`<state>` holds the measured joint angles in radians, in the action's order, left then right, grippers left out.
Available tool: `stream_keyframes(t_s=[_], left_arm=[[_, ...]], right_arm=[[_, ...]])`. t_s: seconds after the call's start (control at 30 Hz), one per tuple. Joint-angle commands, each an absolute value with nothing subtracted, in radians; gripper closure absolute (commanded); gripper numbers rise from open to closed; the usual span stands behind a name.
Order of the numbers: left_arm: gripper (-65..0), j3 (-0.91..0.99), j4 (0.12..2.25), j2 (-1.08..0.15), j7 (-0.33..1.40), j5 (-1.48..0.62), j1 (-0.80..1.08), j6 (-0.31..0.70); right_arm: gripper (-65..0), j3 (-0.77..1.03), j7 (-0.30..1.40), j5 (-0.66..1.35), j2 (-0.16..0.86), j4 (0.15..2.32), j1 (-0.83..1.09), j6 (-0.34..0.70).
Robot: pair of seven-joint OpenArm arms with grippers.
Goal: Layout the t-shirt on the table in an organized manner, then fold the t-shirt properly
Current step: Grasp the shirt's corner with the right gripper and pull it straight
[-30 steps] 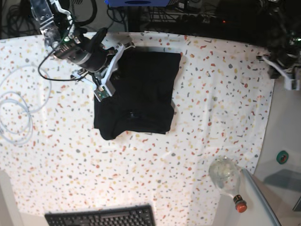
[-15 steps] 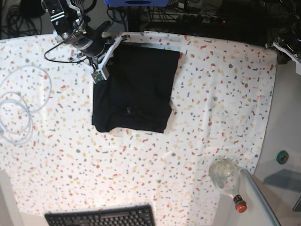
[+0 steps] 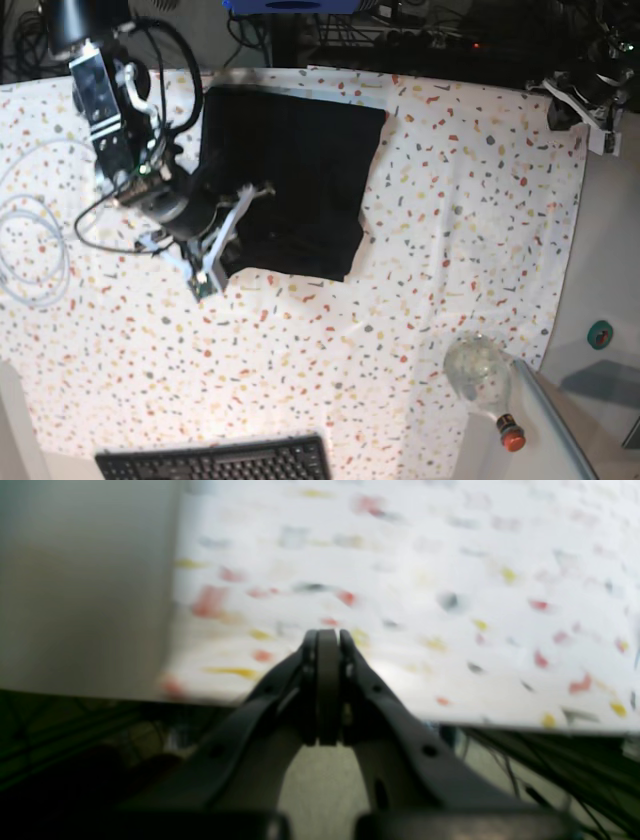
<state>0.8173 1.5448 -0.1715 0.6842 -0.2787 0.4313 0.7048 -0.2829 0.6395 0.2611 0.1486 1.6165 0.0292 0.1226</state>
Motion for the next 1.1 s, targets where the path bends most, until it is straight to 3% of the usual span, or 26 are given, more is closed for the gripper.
stream_keyframes(t_s=[0.0,0.57,0.67,0.87,1.0,1.03,1.07], left_arm=[[0.0,0.828,1.567,-0.185,0.661,-0.289,0.432,0.698],[0.0,0.837,1.54,-0.183,0.661,-0.288,0.437,0.698],[0.0,0.837,1.54,-0.183,0.661,-0.288,0.437,0.698],[0.0,0.831,1.54,-0.183,0.661,-0.288,0.437,0.698],[0.0,0.828,1.531,-0.179,0.661,-0.288,0.432,0.698],[0.0,0.828,1.523,-0.179,0.661,-0.288,0.43,0.698],[0.0,0.828,1.518,-0.179,0.661,-0.288,0.43,0.698]], right_arm=[[0.0,-0.282,0.628,0.265,0.153,1.595,-0.008,0.124],[0.0,-0.248,0.506,0.266,0.153,1.015,-0.251,0.124],[0.0,-0.209,0.509,0.266,0.151,1.116,-0.209,0.124],[0.0,-0.208,0.584,0.266,0.148,1.529,-0.093,0.127],[0.0,-0.352,0.704,0.266,0.097,1.537,-0.163,0.127],[-2.3,-0.377,0.717,0.266,0.074,1.508,-0.185,0.127],[-9.0,-0.398,0.725,0.266,0.044,1.466,-0.217,0.127]])
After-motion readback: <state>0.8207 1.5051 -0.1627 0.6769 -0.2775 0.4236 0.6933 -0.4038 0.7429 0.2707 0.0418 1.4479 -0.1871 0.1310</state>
